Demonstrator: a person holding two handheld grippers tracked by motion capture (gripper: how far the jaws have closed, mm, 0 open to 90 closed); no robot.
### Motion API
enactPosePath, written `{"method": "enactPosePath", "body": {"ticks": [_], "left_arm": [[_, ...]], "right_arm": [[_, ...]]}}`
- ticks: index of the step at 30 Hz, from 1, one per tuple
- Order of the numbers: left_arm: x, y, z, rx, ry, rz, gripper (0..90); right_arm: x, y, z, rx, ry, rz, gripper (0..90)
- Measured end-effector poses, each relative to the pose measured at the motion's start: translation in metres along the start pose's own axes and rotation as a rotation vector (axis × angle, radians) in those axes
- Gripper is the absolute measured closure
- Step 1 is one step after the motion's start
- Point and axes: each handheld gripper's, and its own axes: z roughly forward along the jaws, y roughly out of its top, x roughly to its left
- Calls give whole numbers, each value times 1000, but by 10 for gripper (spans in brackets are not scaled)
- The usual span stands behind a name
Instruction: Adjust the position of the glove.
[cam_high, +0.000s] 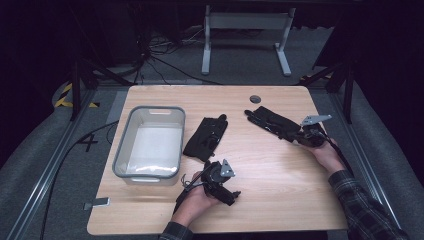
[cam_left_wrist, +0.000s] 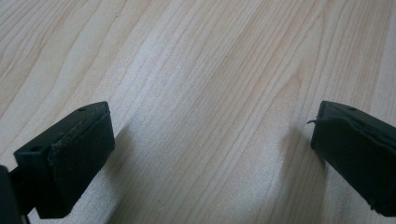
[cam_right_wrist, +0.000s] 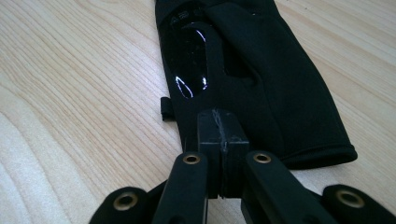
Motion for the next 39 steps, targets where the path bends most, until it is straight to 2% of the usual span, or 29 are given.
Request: {"method": "enactPosePath", "body": {"ticks": [5,14,17,20,21,22,25,30,39], "left_arm": [[0,0,0,0,0,0,0],[0,0,0,0,0,0,0],[0,0,0,0,1,0,0],[0,0,0,0,0,0,0],[0,0,0,0,0,0,0],[0,0,0,0,1,0,0],[0,0,0,0,1,0,0],[0,0,0,0,1,0,0],[0,0,0,0,1,0,0]], "right_arm": [[1,-2,-3,2,23,1,900],[11,-6,-12,37,66,-46,900],[16,-10,-16,33,78,-69,900],[20,-16,-23,36,118,-54,900],[20,-16,-23,36,118,-54,900],[24,-18,-27,52,134,-60,900],[28,-21,-30,52,149,-64,900],[37,-27,-37,56,209,-61,900],[64,-37,-51,74,264,-119,900]]}}
